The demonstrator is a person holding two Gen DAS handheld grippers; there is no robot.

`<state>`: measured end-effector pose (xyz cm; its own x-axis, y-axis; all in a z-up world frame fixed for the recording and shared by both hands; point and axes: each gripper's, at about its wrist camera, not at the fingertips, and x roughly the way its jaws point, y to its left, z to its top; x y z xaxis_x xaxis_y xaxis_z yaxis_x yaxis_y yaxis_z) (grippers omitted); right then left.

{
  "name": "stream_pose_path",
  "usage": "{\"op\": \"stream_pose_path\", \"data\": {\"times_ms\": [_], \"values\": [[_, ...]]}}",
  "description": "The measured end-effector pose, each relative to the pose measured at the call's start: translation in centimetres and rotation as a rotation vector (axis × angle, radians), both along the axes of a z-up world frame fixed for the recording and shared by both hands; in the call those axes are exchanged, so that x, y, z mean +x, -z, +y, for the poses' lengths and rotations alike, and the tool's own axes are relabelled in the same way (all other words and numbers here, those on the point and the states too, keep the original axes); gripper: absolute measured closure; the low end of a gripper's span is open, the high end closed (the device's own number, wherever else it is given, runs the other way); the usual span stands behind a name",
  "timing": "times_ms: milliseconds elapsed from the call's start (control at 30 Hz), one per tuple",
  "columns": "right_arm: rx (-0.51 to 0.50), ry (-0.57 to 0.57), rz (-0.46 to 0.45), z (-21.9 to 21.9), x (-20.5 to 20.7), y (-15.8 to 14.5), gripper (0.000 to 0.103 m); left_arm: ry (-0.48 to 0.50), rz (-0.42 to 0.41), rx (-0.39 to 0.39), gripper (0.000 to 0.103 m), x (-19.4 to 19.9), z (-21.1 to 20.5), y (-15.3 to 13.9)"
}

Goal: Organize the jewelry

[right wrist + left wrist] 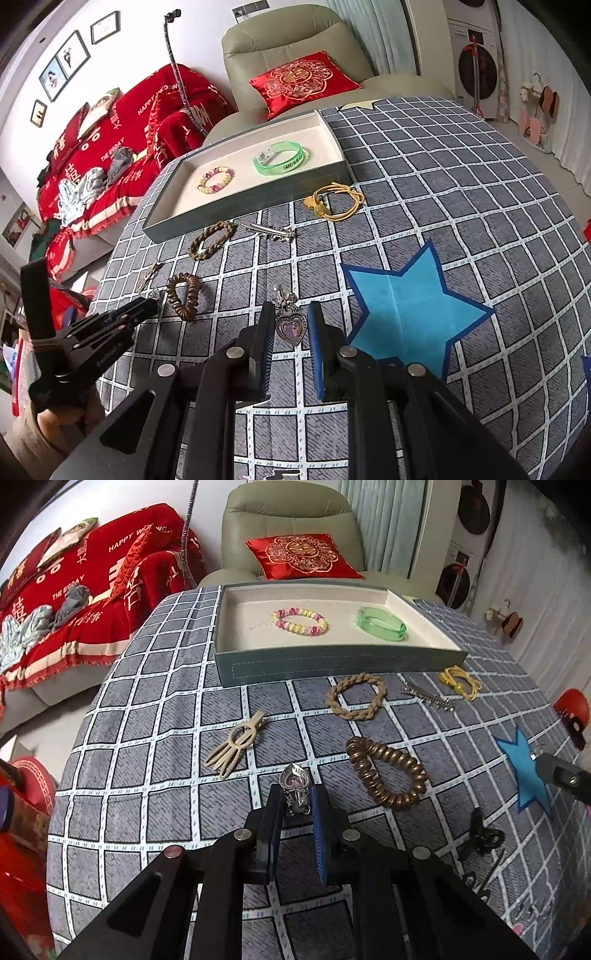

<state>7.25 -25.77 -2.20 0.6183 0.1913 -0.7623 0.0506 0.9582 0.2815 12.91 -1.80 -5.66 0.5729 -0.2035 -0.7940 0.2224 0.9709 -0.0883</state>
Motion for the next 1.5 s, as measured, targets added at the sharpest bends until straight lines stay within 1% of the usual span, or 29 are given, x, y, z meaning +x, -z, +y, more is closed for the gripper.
{"op": "stream_pose_path", "data": {"times_ms": [100,133,167,200,333,433,567,600,700,767,800,833,867,900,933,1033,1167,1200,1233,1300,1333,1367,1400,1467,1500], "values": [[0.001,-0.004,-0.003,0.1,0.2,-0.3,0.084,0.004,-0.019,-0.024,0.071,-0.4,0.4,-1.2],[0.003,-0.006,-0.004,0.1,0.3,-0.4,0.084,0.007,-0.024,-0.029,0.073,-0.3,0.5,-1.4],[0.005,-0.007,-0.005,0.1,0.5,-0.6,0.084,0.012,-0.031,-0.035,0.078,-0.3,0.6,-1.8],[0.007,-0.007,-0.005,0.1,0.6,-0.7,0.084,0.016,-0.035,-0.04,0.081,-0.3,0.6,-2.2],[0.01,-0.007,-0.012,0.0,1.1,-1.3,0.084,0.025,-0.055,-0.074,0.081,0.1,1.0,-3.7],[0.009,-0.007,-0.017,0.1,1.4,-1.6,0.084,0.026,-0.068,-0.083,0.081,0.4,1.3,-4.3],[0.012,-0.013,-0.015,0.3,1.5,-1.4,0.084,0.015,-0.055,-0.1,0.081,0.8,2.0,-4.3],[0.015,-0.014,-0.014,0.4,1.5,-1.3,0.084,0.01,-0.053,-0.093,0.081,0.8,2.0,-4.1],[0.027,-0.018,-0.006,0.5,1.4,-1.0,0.084,-0.009,-0.049,-0.037,0.081,0.3,2.0,-3.2],[0.033,-0.019,-0.004,0.5,1.3,-0.8,0.084,-0.048,-0.043,-0.015,0.08,-0.3,2.4,-2.5],[0.036,-0.019,-0.003,0.5,1.3,-0.7,0.084,-0.057,-0.029,-0.024,0.066,-0.5,2.6,-2.0],[0.039,-0.019,-0.001,0.5,1.3,-0.6,0.084,-0.057,-0.021,-0.035,0.009,-0.7,2.8,-1.8],[0.041,-0.019,0.0,0.5,1.2,-0.5,0.084,-0.073,-0.019,-0.031,0.0,-0.9,3.0,-1.6],[0.043,-0.017,0.0,0.5,1.2,-0.5,0.084,-0.099,-0.057,-0.012,0.0,-1.3,3.0,-1.8],[0.046,-0.015,0.0,0.4,1.2,-0.5,0.084,-0.093,-0.072,0.007,0.0,-1.4,2.9,-1.8],[0.055,-0.012,0.002,0.3,1.2,-0.3,0.084,-0.078,-0.073,0.076,0.0,-1.0,2.2,-1.6],[0.059,-0.015,0.005,0.4,1.0,-0.2,0.084,-0.067,-0.06,0.11,0.0,-0.4,1.7,-0.4],[0.057,-0.016,0.006,0.4,1.0,-0.2,0.084,-0.054,-0.055,0.118,0.002,-0.1,1.4,-0.2],[0.056,-0.015,0.006,0.4,0.9,-0.2,0.084,-0.04,-0.039,0.122,0.007,0.1,1.3,0.2],[0.059,-0.011,0.005,0.3,0.8,-0.2,0.084,-0.028,-0.019,0.114,0.008,0.3,1.1,0.8],[0.059,-0.009,0.004,0.2,0.8,-0.2,0.084,-0.028,-0.012,0.108,0.013,0.4,1.1,1.0],[0.059,-0.007,0.004,0.2,0.7,-0.3,0.084,-0.025,-0.002,0.104,0.016,0.5,1.1,1.2],[0.059,-0.006,0.004,0.2,0.8,-0.3,0.084,-0.023,0.002,0.089,0.017,0.5,1.1,1.2],[0.058,-0.006,0.005,0.2,0.7,-0.3,0.084,-0.023,0.007,0.066,0.022,0.4,1.3,1.2],[0.06,-0.005,0.005,0.1,0.8,-0.2,0.084,-0.017,-0.004,0.071,0.032,0.2,1.3,1.1]]}}
